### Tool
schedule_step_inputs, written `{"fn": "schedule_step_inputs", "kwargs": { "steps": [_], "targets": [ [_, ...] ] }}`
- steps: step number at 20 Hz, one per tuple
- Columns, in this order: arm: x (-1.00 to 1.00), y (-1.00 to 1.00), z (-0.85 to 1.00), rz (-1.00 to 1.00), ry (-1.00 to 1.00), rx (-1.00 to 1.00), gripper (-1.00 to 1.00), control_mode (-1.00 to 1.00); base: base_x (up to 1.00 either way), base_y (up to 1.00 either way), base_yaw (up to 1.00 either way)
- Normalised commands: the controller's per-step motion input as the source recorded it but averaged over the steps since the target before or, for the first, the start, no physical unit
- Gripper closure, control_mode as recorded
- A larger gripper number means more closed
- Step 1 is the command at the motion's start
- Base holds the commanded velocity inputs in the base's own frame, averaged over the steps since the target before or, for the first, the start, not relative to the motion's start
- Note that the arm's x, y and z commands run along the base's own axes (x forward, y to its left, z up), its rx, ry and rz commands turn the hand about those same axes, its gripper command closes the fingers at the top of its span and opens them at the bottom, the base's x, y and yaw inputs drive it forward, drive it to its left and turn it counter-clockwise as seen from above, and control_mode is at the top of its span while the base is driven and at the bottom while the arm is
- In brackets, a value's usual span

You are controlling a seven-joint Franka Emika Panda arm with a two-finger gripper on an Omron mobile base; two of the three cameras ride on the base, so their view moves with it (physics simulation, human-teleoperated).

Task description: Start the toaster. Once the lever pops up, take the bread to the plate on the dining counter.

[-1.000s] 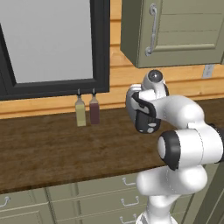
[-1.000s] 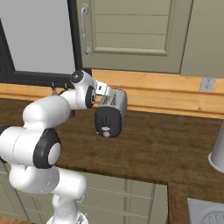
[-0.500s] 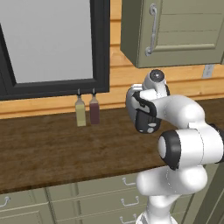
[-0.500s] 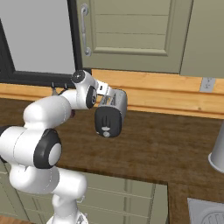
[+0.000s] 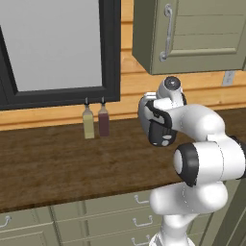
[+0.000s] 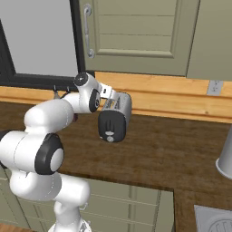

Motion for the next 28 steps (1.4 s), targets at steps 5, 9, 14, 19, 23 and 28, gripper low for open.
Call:
{"fn": "schedule_step_inputs", "kwargs": {
  "steps": [5,9,14,19,23,28],
  "targets": [
    [0.00,0.00,0.00,0.00,0.00,0.00,-1.00,-1.00,0.00,0.00,0.00],
    [0.00,0.00,0.00,0.00,0.00,0.00,-1.00,-1.00,0.00,0.00,0.00],
    [0.00,0.00,0.00,0.00,0.00,0.00,-1.00,-1.00,0.00,0.00,0.00],
    [0.00,0.00,0.00,0.00,0.00,0.00,-1.00,-1.00,0.00,0.00,0.00],
    [0.00,0.00,0.00,0.00,0.00,0.00,-1.00,-1.00,0.00,0.00,0.00],
    [0.00,0.00,0.00,0.00,0.00,0.00,-1.00,-1.00,0.00,0.00,0.00]
  ]
}}
